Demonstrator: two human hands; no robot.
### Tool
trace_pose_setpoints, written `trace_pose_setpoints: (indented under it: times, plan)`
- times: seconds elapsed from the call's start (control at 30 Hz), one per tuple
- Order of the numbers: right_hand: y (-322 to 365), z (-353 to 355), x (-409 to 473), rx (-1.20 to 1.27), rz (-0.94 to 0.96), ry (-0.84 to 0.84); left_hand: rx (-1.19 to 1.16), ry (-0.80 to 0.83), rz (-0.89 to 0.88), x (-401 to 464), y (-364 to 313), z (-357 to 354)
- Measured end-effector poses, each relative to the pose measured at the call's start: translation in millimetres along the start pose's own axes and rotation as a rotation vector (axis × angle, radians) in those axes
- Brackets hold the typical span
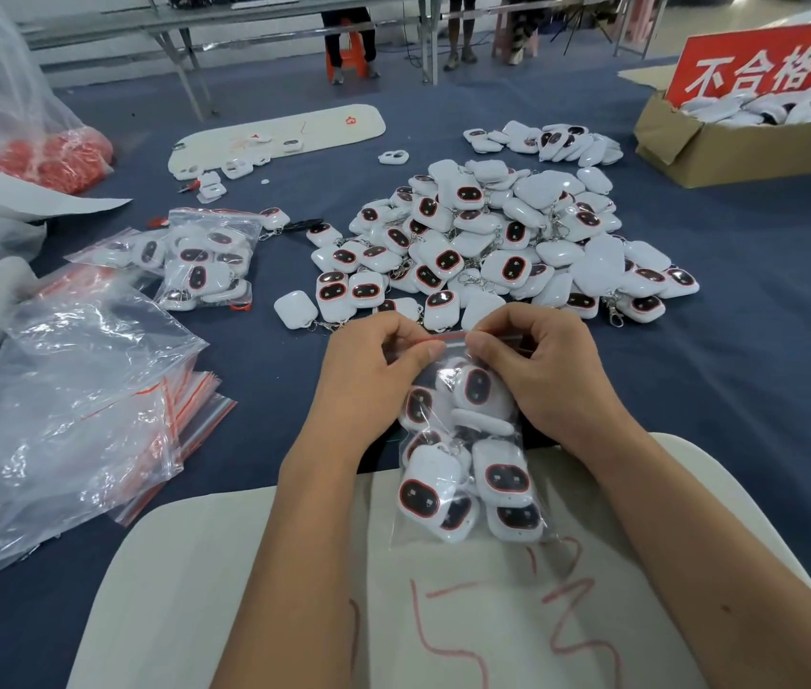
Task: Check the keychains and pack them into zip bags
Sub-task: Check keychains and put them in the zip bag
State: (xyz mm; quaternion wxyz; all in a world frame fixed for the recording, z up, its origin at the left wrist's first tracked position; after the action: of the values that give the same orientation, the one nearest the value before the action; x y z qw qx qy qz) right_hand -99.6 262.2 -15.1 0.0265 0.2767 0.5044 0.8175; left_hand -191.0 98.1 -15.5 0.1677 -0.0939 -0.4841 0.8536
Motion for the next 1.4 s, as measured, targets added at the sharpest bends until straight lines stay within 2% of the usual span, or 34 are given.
trace_pose_setpoints:
  times: [0.27,0.43,0.6,0.77,0.93,1.1,1.27,1.4]
  plan:
    - [-5,6,0,0.026,-0.042,-0.069,-0.034,-0.044,-0.004,0,0,5]
    - [-10,11,0,0.059,-0.067,-0.119,-0.097,-0.076,0.104,4,16,15]
    - [-9,10,0,0.078,-0.068,-0.117,-0.113,-0.098,0.11,4,18,18]
    - [-7,5,-1,0.164,-0.073,-0.065,-0.168,0.002,0.112,3,17,9]
    - [-7,7,0,0.153,-0.066,-0.092,-0.201,0.015,0.05,2,8,8]
    - [3,1,1,0.166,-0.013,-0.035,-0.266,0.136,0.055,-3,1,-8]
    - [2,5,-2,0.235,-0.037,-0.117,-0.323,0.12,0.031,-2,-3,-7]
    - [-4,6,-4,0.312,-0.096,-0.148,-0.439,0.1,0.075,-2,3,-3]
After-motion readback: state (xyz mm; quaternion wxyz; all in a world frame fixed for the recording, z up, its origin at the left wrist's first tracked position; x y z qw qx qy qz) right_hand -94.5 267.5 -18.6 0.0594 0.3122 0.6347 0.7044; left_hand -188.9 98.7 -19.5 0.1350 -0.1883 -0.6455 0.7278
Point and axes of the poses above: each hand's wrist, its own x-axis towards the middle knuckle, its own z-axis out of the back of the hand, y = z × x, the point moved 10 cm from there along x, towards the middle knuckle, and after that the axes turned 12 degrees about z, right-handed, at the moved point
